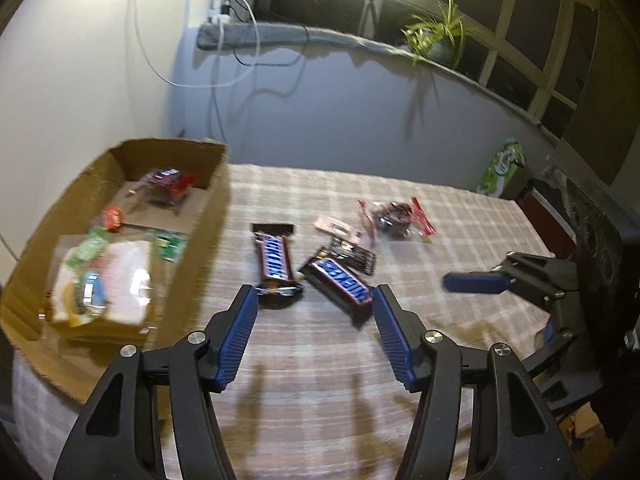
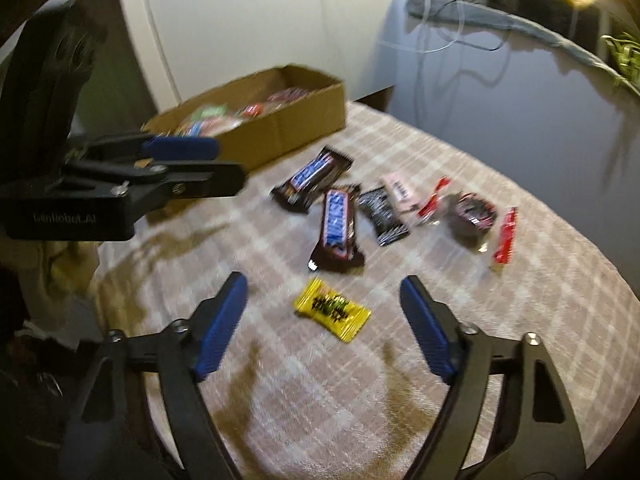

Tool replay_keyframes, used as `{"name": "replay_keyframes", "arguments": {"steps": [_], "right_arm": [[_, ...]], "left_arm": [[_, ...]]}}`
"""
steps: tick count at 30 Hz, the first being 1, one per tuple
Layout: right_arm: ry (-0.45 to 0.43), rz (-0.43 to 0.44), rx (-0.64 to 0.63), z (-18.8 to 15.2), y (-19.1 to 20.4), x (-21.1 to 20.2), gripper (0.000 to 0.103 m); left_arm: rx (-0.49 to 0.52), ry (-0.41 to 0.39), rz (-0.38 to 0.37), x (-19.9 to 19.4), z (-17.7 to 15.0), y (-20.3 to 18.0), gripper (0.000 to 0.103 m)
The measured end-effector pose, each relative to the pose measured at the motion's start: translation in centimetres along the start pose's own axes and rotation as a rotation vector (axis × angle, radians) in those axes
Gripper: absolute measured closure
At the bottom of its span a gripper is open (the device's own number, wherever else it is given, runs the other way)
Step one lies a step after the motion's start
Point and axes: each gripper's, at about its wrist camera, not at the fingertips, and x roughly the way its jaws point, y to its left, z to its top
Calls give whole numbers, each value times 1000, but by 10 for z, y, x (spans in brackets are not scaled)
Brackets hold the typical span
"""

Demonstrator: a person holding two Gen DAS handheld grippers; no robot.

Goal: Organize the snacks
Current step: 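Move both tools back over the Snickers bars and yellow candy pack, then grasp a Snickers bar with the left tool while the right grasps the yellow candy pack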

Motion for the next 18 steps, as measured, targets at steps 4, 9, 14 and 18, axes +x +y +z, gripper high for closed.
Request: {"name": "replay_keyframes", "arguments": {"steps": [4, 9, 14, 18], "right_arm": [[29, 30, -33, -4, -3, 12, 37], [65, 54, -75, -9, -6, 26, 49], [76, 45, -109, -10, -5, 36, 50], [87, 56, -121, -10, -6, 44, 53]], "left_arm": [[-18, 47, -40, 19, 3, -8, 51], [-36, 102, -57, 44, 8, -13, 54], [-49, 148, -43, 65, 11, -14, 54], [-52, 167, -15, 78, 13, -11, 54]]}}
